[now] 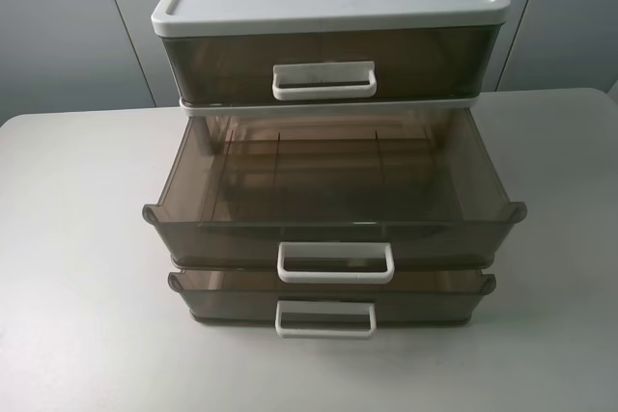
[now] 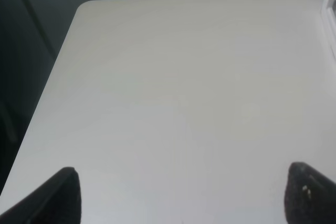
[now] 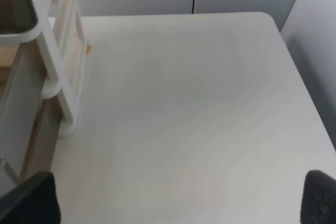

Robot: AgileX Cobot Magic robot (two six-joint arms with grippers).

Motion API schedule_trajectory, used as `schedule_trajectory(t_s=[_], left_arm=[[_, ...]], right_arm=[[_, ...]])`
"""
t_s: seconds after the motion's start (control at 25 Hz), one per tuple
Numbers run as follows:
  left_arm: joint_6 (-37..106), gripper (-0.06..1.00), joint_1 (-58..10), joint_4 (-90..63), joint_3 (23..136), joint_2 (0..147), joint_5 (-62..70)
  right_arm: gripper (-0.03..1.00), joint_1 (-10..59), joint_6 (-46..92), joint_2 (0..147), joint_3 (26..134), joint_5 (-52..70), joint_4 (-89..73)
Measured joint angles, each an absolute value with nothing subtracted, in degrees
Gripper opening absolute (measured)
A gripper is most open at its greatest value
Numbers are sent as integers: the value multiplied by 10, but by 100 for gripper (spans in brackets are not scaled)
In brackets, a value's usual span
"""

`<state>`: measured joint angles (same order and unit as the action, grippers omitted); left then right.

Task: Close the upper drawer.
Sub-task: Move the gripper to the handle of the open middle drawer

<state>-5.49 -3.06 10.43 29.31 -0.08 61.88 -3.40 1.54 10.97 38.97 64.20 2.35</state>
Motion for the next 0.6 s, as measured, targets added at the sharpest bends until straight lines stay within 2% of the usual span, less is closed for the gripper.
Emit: schedule_trajectory(t_s=[0.36, 0.6], left_arm=[[-55, 74, -31, 104, 293, -1, 619], [-55, 74, -31, 104, 293, -1, 619]], right_arm=[[70, 106, 7, 323, 455, 575, 95], [70, 236, 20, 414, 461, 495, 95]])
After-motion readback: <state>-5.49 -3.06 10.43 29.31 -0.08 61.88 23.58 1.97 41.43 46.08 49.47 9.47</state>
